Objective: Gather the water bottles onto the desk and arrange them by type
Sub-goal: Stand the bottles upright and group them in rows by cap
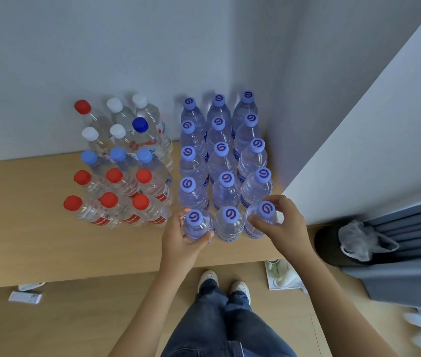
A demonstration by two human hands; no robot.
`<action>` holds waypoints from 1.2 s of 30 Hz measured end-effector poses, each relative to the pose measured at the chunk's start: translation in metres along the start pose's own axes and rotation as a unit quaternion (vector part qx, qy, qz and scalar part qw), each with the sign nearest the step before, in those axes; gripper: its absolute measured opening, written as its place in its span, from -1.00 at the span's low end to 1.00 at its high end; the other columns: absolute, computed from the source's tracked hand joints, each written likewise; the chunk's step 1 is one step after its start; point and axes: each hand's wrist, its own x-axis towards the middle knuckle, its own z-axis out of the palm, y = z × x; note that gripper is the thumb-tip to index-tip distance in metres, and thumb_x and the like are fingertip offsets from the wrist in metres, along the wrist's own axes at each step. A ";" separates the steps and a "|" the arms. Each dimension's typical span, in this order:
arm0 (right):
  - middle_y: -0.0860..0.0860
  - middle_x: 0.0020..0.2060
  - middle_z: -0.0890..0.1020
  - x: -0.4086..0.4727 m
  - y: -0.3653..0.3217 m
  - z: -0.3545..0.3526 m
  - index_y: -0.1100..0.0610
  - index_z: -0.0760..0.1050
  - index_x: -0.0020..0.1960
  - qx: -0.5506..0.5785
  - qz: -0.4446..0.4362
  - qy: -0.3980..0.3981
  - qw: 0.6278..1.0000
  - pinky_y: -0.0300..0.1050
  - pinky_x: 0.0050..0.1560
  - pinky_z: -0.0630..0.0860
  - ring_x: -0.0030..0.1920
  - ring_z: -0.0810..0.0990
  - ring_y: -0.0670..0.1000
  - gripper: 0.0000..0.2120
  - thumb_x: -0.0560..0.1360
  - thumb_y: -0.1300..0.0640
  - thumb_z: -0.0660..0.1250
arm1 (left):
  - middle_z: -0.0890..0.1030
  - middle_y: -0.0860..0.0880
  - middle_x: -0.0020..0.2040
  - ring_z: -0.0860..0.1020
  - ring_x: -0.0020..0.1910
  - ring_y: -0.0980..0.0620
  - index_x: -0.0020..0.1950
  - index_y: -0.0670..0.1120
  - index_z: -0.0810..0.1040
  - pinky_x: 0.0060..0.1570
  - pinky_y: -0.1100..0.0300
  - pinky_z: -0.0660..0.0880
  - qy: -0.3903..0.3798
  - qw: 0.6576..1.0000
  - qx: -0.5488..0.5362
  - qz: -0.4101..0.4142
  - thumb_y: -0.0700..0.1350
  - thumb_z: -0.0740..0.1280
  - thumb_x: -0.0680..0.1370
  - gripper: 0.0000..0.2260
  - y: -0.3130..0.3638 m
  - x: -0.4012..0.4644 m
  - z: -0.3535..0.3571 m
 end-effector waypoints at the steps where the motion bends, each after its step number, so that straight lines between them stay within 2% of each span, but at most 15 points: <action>1: -0.08 -0.04 0.60 0.000 0.000 0.000 0.02 0.50 0.04 0.000 0.002 0.000 1.000 -0.53 -0.08 0.39 -0.01 0.52 -0.27 -0.63 0.33 0.15 0.59 | 0.59 -0.06 0.13 0.60 0.14 -0.01 0.14 0.05 0.49 0.14 -0.08 0.58 -0.004 1.000 0.005 0.002 -0.30 0.60 0.32 -0.48 0.000 0.000 0.001; 5: -0.10 -0.04 0.60 -0.001 -0.002 0.001 -0.01 0.49 0.03 -0.003 0.006 0.001 1.000 -0.54 -0.10 0.38 0.00 0.51 -0.29 -0.64 0.33 0.12 0.58 | 0.60 -0.05 0.12 0.60 0.13 0.00 0.13 0.08 0.48 0.14 -0.14 0.57 -0.005 1.000 0.007 -0.001 -0.27 0.61 0.32 -0.48 0.000 0.001 0.001; 9: -0.07 -0.01 0.59 0.000 -0.004 0.000 0.00 0.47 0.05 -0.012 0.014 -0.006 1.000 -0.52 -0.12 0.40 0.02 0.51 -0.27 -0.62 0.35 0.10 0.57 | 0.58 -0.05 0.14 0.59 0.14 0.02 0.19 0.02 0.46 0.17 -0.14 0.55 -0.025 1.000 0.011 -0.001 -0.23 0.62 0.32 -0.46 0.004 0.001 0.000; 11: -0.08 0.03 0.54 0.000 -0.009 -0.001 0.00 0.44 0.09 -0.019 0.015 -0.018 1.000 -0.44 -0.09 0.41 0.05 0.51 -0.19 -0.57 0.34 0.01 0.58 | 0.55 0.02 0.16 0.56 0.16 0.17 0.23 0.08 0.39 0.20 -0.01 0.55 -0.037 0.999 0.008 -0.010 -0.08 0.65 0.28 -0.37 0.011 0.001 -0.003; 13: -0.10 0.07 0.49 0.001 -0.015 -0.002 0.00 0.41 0.12 -0.023 0.010 -0.018 1.000 -0.27 0.04 0.40 0.13 0.46 -0.10 -0.49 0.31 -0.12 0.57 | 0.49 0.10 0.22 0.48 0.20 0.30 0.27 0.11 0.34 0.20 0.12 0.52 -0.034 0.999 0.003 -0.032 0.14 0.58 0.22 -0.29 0.021 0.002 -0.007; 16: -0.12 0.11 0.43 0.007 -0.031 -0.005 -0.02 0.37 0.14 -0.006 0.019 -0.009 1.000 -0.12 0.17 0.37 0.22 0.39 -0.05 -0.37 0.23 -0.32 0.46 | 0.44 0.09 0.32 0.44 0.33 0.12 0.30 0.14 0.32 0.07 0.35 0.45 -0.013 0.998 -0.017 -0.055 0.30 0.45 0.24 -0.29 0.036 0.006 -0.016; 18: -0.09 0.14 0.42 0.016 -0.038 -0.008 0.00 0.35 0.16 -0.001 0.028 0.000 1.000 -0.05 0.23 0.41 0.24 0.39 -0.02 -0.39 0.28 -0.25 0.50 | 0.43 0.11 0.36 0.43 0.34 0.11 0.30 0.18 0.33 -0.08 0.47 0.42 -0.004 0.998 -0.018 -0.055 0.30 0.42 0.31 -0.38 0.043 0.013 -0.020; 20: -0.04 0.17 0.43 0.027 -0.043 -0.009 0.04 0.33 0.19 -0.013 0.035 0.005 0.999 0.03 0.26 0.43 0.25 0.41 0.02 -0.43 0.34 -0.06 0.57 | 0.42 0.12 0.38 0.44 0.34 0.13 0.36 0.14 0.33 -0.13 0.56 0.42 -0.003 0.999 -0.021 -0.043 0.23 0.43 0.37 -0.39 0.049 0.022 -0.023; 22: 0.00 0.22 0.44 0.037 -0.047 -0.009 0.08 0.32 0.25 -0.029 0.050 -0.005 0.998 0.09 0.26 0.45 0.27 0.42 0.05 -0.39 0.34 0.06 0.58 | 0.42 0.15 0.37 0.46 0.33 0.13 0.39 0.12 0.33 -0.07 0.51 0.44 -0.011 0.999 -0.024 -0.039 0.16 0.46 0.43 -0.41 0.053 0.032 -0.025; 25: 0.05 0.28 0.45 0.050 -0.049 -0.009 0.11 0.33 0.33 -0.045 0.075 -0.035 0.996 0.09 0.26 0.46 0.27 0.45 0.08 -0.34 0.34 0.11 0.58 | 0.46 0.16 0.33 0.48 0.31 0.13 0.31 0.14 0.37 0.19 0.22 0.46 -0.042 0.998 -0.002 -0.050 0.03 0.50 0.47 -0.52 0.055 0.049 -0.022; 27: 0.06 0.28 0.47 0.058 -0.048 -0.007 0.10 0.34 0.34 -0.049 0.093 -0.063 0.992 0.09 0.24 0.49 0.23 0.49 0.09 -0.35 0.35 0.11 0.57 | 0.53 0.11 0.28 0.51 0.27 0.11 0.30 0.06 0.43 0.26 0.07 0.47 -0.057 0.996 0.023 -0.072 0.00 0.51 0.47 -0.54 0.055 0.060 -0.019; 29: 0.05 0.23 0.50 0.064 -0.047 -0.005 0.06 0.35 0.31 -0.042 0.112 -0.077 0.990 0.04 0.13 0.53 0.16 0.54 0.09 -0.38 0.35 0.12 0.56 | 0.61 0.09 0.14 0.57 0.16 0.12 0.23 -0.01 0.50 0.17 0.10 0.50 -0.073 0.992 0.039 -0.094 -0.01 0.51 0.47 -0.62 0.054 0.068 -0.016; 31: 0.03 0.15 0.54 0.070 -0.046 -0.004 0.05 0.36 0.27 -0.051 0.121 -0.081 0.988 -0.11 -0.05 0.49 0.06 0.56 0.05 -0.42 0.35 0.12 0.56 | 0.67 0.04 -0.05 0.62 -0.01 0.12 0.07 -0.07 0.56 0.00 0.17 0.52 -0.089 0.990 0.040 -0.100 -0.06 0.50 0.48 -0.77 0.052 0.074 -0.013; 33: 0.01 0.07 0.57 0.076 -0.046 -0.002 0.05 0.38 0.23 -0.066 0.127 -0.083 0.986 -0.19 -0.18 0.43 -0.05 0.55 0.00 -0.44 0.34 0.11 0.57 | 0.68 -0.03 -0.07 0.64 -0.05 0.06 0.04 -0.14 0.57 0.00 0.13 0.55 -0.094 0.989 0.038 -0.107 -0.09 0.50 0.48 -0.78 0.049 0.078 -0.012; 36: -0.02 -0.03 0.59 0.081 -0.045 0.000 0.02 0.38 0.16 -0.086 0.135 -0.078 0.984 -0.14 -0.16 0.47 -0.11 0.56 -0.05 -0.47 0.30 0.10 0.58 | 0.69 -0.05 -0.04 0.65 -0.04 0.06 0.07 -0.15 0.57 0.05 0.08 0.58 -0.093 0.988 0.026 -0.118 -0.09 0.53 0.45 -0.73 0.045 0.081 -0.012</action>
